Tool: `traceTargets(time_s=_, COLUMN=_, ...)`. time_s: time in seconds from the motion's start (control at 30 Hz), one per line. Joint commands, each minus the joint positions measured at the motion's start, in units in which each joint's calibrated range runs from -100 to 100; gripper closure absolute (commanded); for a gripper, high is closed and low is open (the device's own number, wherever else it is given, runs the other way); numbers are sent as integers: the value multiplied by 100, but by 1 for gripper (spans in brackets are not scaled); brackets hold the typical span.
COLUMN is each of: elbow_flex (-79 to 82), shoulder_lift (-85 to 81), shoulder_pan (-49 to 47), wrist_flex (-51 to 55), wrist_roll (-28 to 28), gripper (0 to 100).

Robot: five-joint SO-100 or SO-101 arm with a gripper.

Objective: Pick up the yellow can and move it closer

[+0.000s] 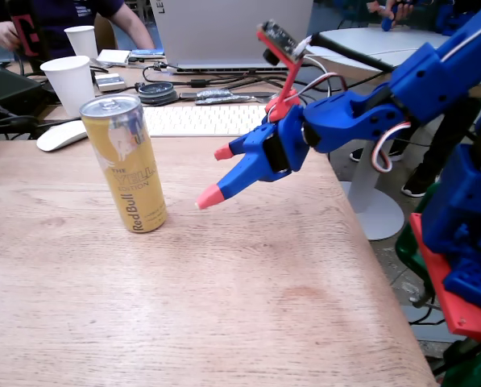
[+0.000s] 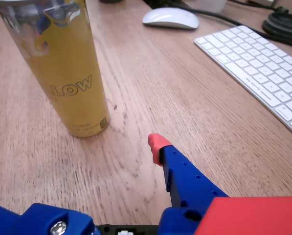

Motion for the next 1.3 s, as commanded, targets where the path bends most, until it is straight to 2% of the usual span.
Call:
traceTargets(time_s=0.0, elbow_flex=-279, shoulder_lift=840, shoulder_pan=35, wrist_flex=-1565, wrist_roll=-5, gripper=30)
traceTargets(time_s=0.1, elbow_flex=-789, shoulder_lift=2341, shoulder_pan=-16, wrist_flex=-3404, wrist_roll=-5, gripper=30)
traceTargets(time_s=0.2, elbow_flex=-1742, shoulder_lift=3344, shoulder_pan=-134, wrist_flex=-4012, wrist_roll=-5, gripper=31)
traceTargets(time_s=0.67, elbow_flex=-4461, shoulder_lift=4948, shoulder_pan=-168, wrist_flex=-3930, wrist_roll=20, gripper=31)
traceTargets(time_s=0.8, elbow_flex=-4848, shoulder_lift=5180, shoulder_pan=-202, wrist_flex=-3922, wrist_roll=0, gripper=31)
traceTargets(time_s=1.0, elbow_flex=-4942, shoulder_lift=5240, shoulder_pan=-845, wrist_flex=-3922, wrist_roll=0, gripper=31)
traceTargets(time_s=1.27, elbow_flex=-5971, shoulder_lift=5849, shoulder_pan=-811, wrist_flex=-3913, wrist_roll=20, gripper=31)
